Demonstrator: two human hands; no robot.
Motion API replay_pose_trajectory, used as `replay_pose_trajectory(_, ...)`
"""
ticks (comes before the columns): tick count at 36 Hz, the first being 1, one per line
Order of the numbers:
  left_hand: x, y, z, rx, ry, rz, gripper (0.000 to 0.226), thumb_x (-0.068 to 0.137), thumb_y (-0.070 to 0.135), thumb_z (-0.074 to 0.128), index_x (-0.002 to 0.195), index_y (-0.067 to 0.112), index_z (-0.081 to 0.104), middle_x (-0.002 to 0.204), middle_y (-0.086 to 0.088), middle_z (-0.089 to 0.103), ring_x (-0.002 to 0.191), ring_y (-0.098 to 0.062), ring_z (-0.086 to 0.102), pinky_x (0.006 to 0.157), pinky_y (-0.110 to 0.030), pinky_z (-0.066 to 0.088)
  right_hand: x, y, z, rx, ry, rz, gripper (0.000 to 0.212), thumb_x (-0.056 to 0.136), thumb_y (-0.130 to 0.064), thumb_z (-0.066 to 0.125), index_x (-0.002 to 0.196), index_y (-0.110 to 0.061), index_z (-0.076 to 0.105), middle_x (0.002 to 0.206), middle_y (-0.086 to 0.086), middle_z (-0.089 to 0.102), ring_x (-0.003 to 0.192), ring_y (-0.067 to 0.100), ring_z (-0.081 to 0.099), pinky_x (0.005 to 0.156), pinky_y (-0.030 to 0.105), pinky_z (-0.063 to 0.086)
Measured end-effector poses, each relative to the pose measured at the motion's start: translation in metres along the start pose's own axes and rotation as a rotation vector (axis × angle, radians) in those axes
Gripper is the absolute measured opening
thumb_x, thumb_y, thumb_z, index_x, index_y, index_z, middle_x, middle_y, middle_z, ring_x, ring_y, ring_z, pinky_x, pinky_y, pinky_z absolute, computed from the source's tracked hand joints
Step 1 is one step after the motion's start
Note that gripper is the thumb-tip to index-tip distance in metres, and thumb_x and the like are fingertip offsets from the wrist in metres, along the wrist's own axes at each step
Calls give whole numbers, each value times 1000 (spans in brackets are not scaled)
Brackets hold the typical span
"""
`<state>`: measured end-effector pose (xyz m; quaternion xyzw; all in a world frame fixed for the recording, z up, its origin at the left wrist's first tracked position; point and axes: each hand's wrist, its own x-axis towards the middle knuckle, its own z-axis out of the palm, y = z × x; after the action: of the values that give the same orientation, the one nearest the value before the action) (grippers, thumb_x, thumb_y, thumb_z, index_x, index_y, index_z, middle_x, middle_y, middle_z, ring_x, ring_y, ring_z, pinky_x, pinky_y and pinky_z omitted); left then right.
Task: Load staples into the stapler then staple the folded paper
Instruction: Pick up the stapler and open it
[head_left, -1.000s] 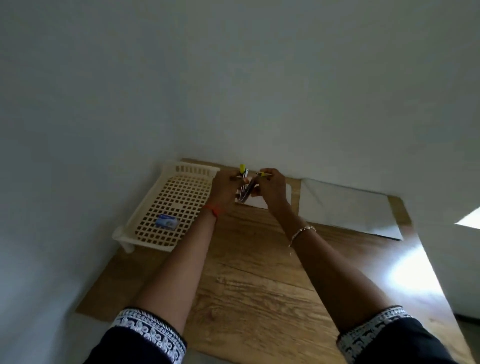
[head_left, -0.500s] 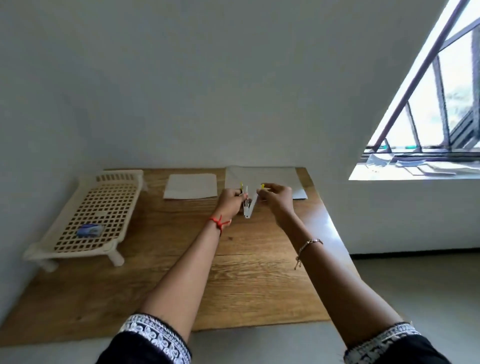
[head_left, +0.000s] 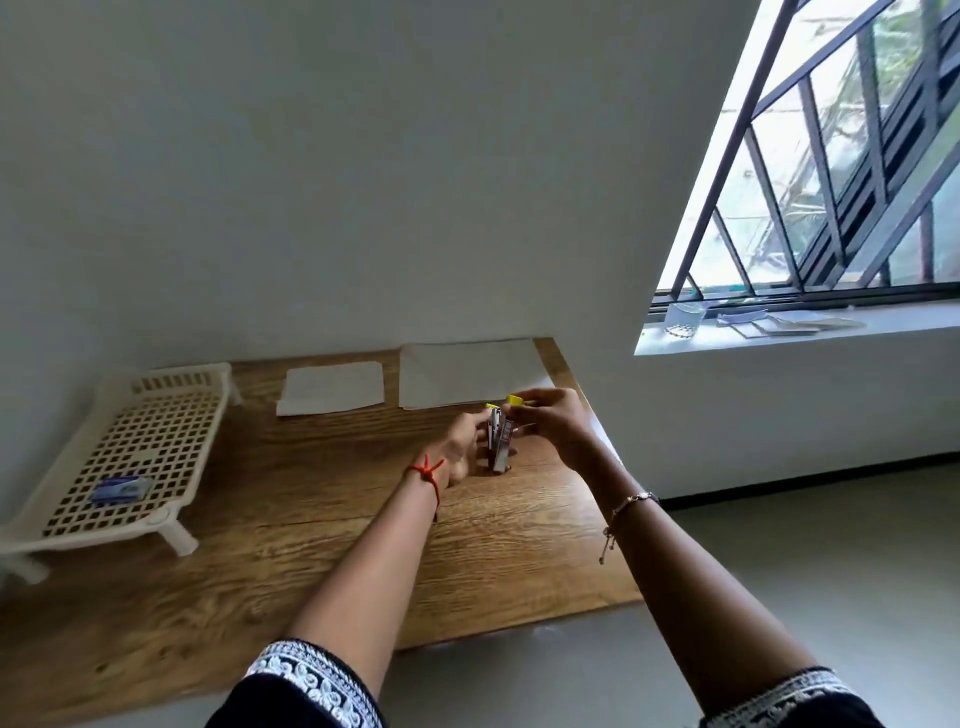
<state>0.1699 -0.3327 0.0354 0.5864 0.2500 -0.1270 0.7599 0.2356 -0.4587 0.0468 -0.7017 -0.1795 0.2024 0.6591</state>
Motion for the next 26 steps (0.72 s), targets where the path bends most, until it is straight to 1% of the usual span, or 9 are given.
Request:
replay_pose_trajectory(5,-3,4,-4,-85,-75,24,39,99,40,32,87,13,57,88,-5,62,81,-21,59,76,-36,47,1,-7,8,-26,-19,-39,26,75,-7,72,97,4,65,76,8,67,63,14,66,60,22,54)
replay_pose_trajectory(7,-1,7,-7,-130,-76,41,40,100,41,29,89,14,56,90,-4,61,81,-20,57,76,-36,45,3,-11,11,-39,-31,-50,25,76,-8,73,96,5,66,76,9,67,66,18,65,60,22,54)
replay_pose_trajectory(9,0,9,-10,-179,-62,48,41,101,41,25,90,15,55,88,-4,62,80,-18,57,73,-36,44,6,-15,13,-63,-50,-76,19,76,-8,72,91,4,68,74,9,67,64,16,64,58,21,53)
replay_pose_trajectory(11,1,10,-14,-220,-40,45,39,102,36,26,88,13,55,78,-4,68,79,-18,57,71,-36,45,8,-18,16,-95,-81,-103,15,75,-9,73,87,-1,69,72,7,67,62,12,63,58,21,52)
replay_pose_trajectory(14,5,10,-21,-260,11,53,33,102,23,29,83,12,54,52,-1,69,63,-17,65,66,-35,46,11,-23,21,-118,-122,-134,18,74,-9,74,89,-2,70,77,11,67,69,15,63,64,25,51)
replay_pose_trajectory(17,10,10,-25,-289,62,91,31,102,16,29,81,14,51,43,0,64,38,-10,62,57,-31,47,12,-26,27,-119,-150,-168,19,72,-7,75,90,0,71,78,13,67,72,18,62,65,25,50)
replay_pose_trajectory(21,16,11,-31,-385,148,108,35,103,23,25,82,10,49,49,-6,62,31,-11,57,39,-20,45,13,-30,31,-72,-252,-182,16,70,1,75,75,-14,73,68,0,70,66,15,62,66,26,51)
replay_pose_trajectory(24,18,11,-36,-487,202,129,37,103,27,26,81,11,50,45,-1,61,33,-10,58,34,-14,45,12,-33,30,-55,-348,-163,18,71,10,70,76,-7,68,66,-2,70,63,10,65,65,19,53)
replay_pose_trajectory(26,19,13,-40,-608,220,138,37,103,26,27,78,10,50,61,-3,57,41,-12,58,34,-16,45,11,-33,29,-63,-408,-147,20,71,13,67,79,-5,67,69,-4,71,67,8,65,67,17,53)
